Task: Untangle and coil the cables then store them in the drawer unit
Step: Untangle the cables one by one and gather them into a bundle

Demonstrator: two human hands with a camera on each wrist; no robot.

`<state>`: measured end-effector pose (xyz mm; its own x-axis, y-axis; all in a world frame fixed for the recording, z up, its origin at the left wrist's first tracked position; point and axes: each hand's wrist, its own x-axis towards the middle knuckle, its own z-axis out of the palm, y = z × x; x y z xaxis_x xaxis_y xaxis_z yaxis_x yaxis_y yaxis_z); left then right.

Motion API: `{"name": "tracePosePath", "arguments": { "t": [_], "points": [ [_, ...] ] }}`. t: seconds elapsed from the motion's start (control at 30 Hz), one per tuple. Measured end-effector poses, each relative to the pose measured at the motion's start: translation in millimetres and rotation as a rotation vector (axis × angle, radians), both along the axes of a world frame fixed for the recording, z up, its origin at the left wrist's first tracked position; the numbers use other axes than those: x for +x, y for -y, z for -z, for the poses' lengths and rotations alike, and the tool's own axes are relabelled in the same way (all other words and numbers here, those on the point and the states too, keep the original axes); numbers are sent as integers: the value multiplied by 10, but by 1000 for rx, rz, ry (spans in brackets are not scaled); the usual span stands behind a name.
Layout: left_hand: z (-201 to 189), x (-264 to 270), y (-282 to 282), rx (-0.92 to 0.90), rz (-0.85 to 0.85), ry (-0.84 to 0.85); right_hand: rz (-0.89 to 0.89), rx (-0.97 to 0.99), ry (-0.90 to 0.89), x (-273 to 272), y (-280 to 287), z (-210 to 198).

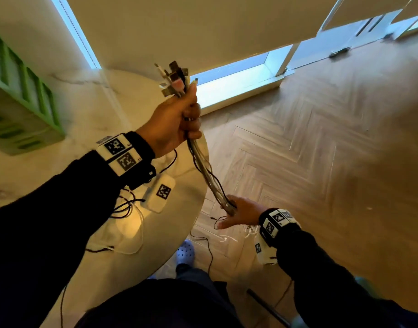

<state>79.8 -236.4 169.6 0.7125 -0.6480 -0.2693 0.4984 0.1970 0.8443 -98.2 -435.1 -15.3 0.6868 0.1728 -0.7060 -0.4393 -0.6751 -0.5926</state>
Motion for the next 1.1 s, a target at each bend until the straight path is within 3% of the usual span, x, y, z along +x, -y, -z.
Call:
{"name": "tracePosePath", "arguments": {
  "t": [0.23, 0.3, 0.5, 0.57, 0.7, 0.77, 0.83, 0.9, 1.0, 1.1],
  "points": [
    [-294, 187, -880, -18, 53, -3, 152, 299, 66, 576, -498, -693],
    [-343, 183, -1155, -14, 6, 4, 100, 309, 89, 724, -780, -863],
    [-268, 70, -1922, -14, -258, 41, -374, 38, 477, 733, -1790, -810],
    [-151, -23, -2103, 15, -291, 38, -468, 73, 416, 693, -2015, -745],
    [25, -259, -2458, 8, -337, -36, -883, -14, 106, 1009, -2152, -824],
    [62, -348, -2590, 0, -381, -62, -842, -44, 103, 1320, -2077, -872],
    [109, -409, -2688, -1, -418, -71, -583, 13, 248, 1631, -2004, -882],
    [156, -461, -2707, 14, -427, -68, -407, -93, 424, 1902, -1896, -802],
    [228, -554, -2744, 31, -433, -60, -558, -322, 325, 2095, -1909, -617],
    [284, -611, -2744, 27, -443, -75, -600, -332, 329, 2110, -1956, -406]
  ]
}}
